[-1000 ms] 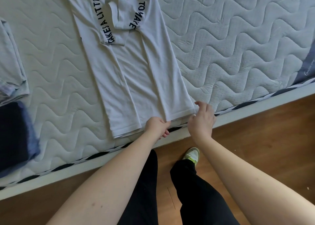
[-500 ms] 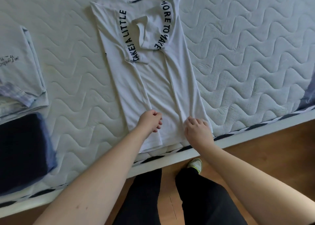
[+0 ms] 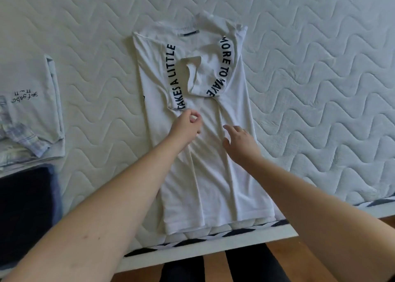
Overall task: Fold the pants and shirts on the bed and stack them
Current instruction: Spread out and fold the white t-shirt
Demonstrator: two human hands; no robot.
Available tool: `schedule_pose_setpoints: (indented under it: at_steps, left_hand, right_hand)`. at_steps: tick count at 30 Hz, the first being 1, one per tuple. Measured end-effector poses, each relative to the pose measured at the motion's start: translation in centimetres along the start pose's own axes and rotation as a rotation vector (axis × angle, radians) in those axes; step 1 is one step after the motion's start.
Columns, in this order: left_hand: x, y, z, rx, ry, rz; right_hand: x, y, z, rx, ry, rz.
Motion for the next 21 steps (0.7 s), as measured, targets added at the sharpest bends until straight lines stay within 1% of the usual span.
schedule_pose_setpoints:
  at_steps: [2, 5, 6, 9, 13, 15, 17, 19, 21]
  left_hand:
    - [-1.5, -2.8, -2.9, 0.067, -0.079, -0.094]
    - [-3.8, -7.1, -6.8, 0.119, -0.145, -0.23]
    - [-4.4, -8.7, -7.7, 0.098, -0.169, -0.259]
    - [-6.2, -12.5, -8.8, -0.043, -0.18, -0.314]
    - [-7.6, -16.5, -9.4, -0.147, -0.089, -0.307]
    - [-8.4, -17.7, -8.7, -0.232, 0.061, -0.317]
    - [-8.1, -18.4, -7.6, -0.308, 0.174, -0.255]
    - [-7.7, -19.2, -7.4, -0.288, 0.159, -0.187]
    - [-7.6, -19.5, -7.8, -0.209, 0.111, -0.133]
  right_hand:
    - [-0.6, -2.3, 0.0, -0.038, -0.071, 0.041]
    - [-1.6, -5.2, -0.4, -0.013, -0.34, 0.07]
    - [-1.6, -6.1, -0.6, 0.021, -0.444, 0.086]
    - [-0.5, -7.9, -0.2, 0.127, -0.756, 0.141]
    - [1.5, -9.6, 1.1, 0.235, -1.13, 0.18]
    - [2.1, -10.3, 1.7, 0.283, -1.269, 0.2]
    - [2.5, -10.9, 2.5, 0.341, -1.44, 0.22]
    - [2.9, -11.6, 3.4, 0.435, -1.653, 0.23]
    - [3.2, -12.0, 4.3, 0.535, -1.765, 0.226]
Point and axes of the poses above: each hand's wrist, its own y-axis away from the middle knuckle, its own x-axis out of the palm, z = x × y, the point moved 10 cm from there along -y, towards the middle knuckle, and after that the axes turned 5 degrees about z, right-handed, at the moved point
